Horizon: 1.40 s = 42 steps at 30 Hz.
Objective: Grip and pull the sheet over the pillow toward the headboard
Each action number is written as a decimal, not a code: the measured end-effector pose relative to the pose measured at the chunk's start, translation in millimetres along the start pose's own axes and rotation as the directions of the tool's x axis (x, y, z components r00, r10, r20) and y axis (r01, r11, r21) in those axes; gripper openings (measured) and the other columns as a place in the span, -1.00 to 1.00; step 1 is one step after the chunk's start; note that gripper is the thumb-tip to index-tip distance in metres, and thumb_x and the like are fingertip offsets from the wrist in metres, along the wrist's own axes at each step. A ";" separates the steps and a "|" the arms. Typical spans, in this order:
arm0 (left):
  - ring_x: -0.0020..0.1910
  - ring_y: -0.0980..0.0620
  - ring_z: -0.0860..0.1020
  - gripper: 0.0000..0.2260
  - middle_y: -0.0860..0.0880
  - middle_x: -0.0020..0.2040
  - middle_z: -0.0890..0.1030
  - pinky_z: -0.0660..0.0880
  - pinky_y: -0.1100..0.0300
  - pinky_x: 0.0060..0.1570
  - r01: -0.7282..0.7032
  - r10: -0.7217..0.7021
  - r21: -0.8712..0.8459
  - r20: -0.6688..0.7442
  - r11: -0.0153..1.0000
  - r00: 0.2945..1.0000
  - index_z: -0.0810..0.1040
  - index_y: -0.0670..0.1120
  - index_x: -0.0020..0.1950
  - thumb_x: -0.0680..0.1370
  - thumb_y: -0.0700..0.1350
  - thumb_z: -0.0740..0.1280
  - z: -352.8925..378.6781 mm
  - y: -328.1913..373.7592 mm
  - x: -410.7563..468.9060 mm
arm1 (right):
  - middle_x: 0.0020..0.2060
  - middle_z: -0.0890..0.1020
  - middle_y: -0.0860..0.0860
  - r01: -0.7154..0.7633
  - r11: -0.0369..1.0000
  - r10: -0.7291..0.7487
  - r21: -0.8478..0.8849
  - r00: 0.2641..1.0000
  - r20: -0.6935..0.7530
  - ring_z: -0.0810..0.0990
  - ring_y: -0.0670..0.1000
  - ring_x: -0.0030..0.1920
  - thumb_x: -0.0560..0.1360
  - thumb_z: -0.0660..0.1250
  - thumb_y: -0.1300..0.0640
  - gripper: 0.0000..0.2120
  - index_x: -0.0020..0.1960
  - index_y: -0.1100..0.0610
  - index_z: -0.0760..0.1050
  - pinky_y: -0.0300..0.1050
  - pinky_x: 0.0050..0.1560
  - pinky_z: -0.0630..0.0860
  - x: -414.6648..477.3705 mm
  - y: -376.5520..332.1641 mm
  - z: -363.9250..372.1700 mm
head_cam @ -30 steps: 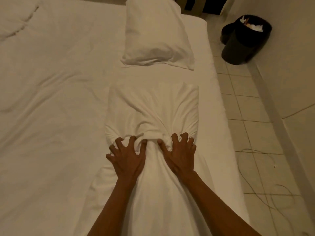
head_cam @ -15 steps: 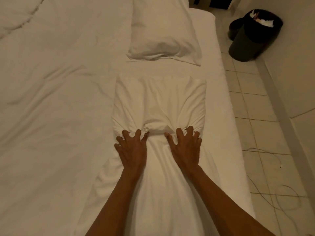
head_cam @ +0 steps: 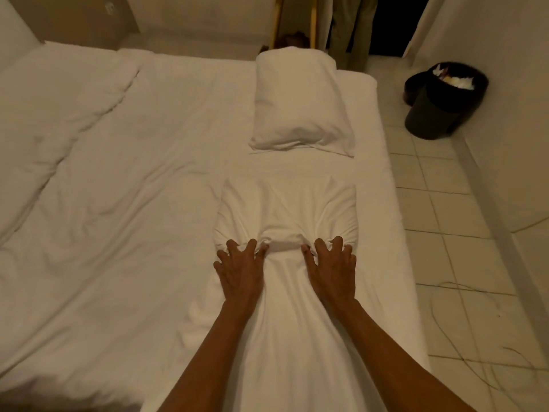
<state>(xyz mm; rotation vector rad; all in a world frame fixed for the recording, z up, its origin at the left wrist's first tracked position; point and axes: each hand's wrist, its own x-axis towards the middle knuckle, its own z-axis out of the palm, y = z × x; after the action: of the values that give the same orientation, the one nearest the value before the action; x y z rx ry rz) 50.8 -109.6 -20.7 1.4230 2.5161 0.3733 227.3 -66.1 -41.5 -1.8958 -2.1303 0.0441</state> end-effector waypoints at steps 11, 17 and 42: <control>0.03 -0.25 0.45 -0.64 -0.20 0.07 0.50 0.38 -0.11 0.00 0.100 -0.100 -0.007 -0.111 0.995 0.989 0.57 0.04 0.14 0.61 0.21 0.10 -188.8 -37.7 -131.4 | 0.07 0.50 0.14 0.104 0.992 -0.112 0.075 0.986 0.121 0.45 0.21 0.05 0.61 0.07 -0.27 -0.59 0.03 0.02 0.52 0.14 0.06 0.43 -81.0 -80.6 -182.3; -0.06 -0.26 0.48 -0.67 -0.20 -0.04 0.54 0.44 -0.10 -0.11 0.166 -0.160 0.001 -0.245 0.986 0.956 0.62 0.02 0.04 0.58 0.20 0.18 -231.8 -73.4 -158.9 | -0.01 0.52 0.15 0.241 0.967 -0.247 0.086 0.966 0.073 0.47 0.23 -0.02 0.59 0.13 -0.25 -0.61 -0.02 0.03 0.54 0.12 -0.03 0.44 -94.6 -130.6 -219.2; -0.10 -0.26 0.49 -0.69 -0.17 -0.13 0.51 0.40 -0.06 -0.25 0.294 -0.248 0.028 -0.462 0.955 0.852 0.60 0.02 -0.09 0.57 0.19 0.20 -384.7 -404.0 -145.8 | -0.01 0.53 0.15 0.412 0.905 -0.418 0.104 0.907 0.048 0.48 0.25 -0.03 0.62 0.07 -0.26 -0.54 -0.04 0.07 0.54 0.11 -0.04 0.45 -192.8 -492.6 -210.1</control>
<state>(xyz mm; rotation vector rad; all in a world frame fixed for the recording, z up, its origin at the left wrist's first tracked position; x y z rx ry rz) -322.6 -477.6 219.4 1.0756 3.1009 0.5944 -182.5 -355.6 227.2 -1.3724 -2.4878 0.1178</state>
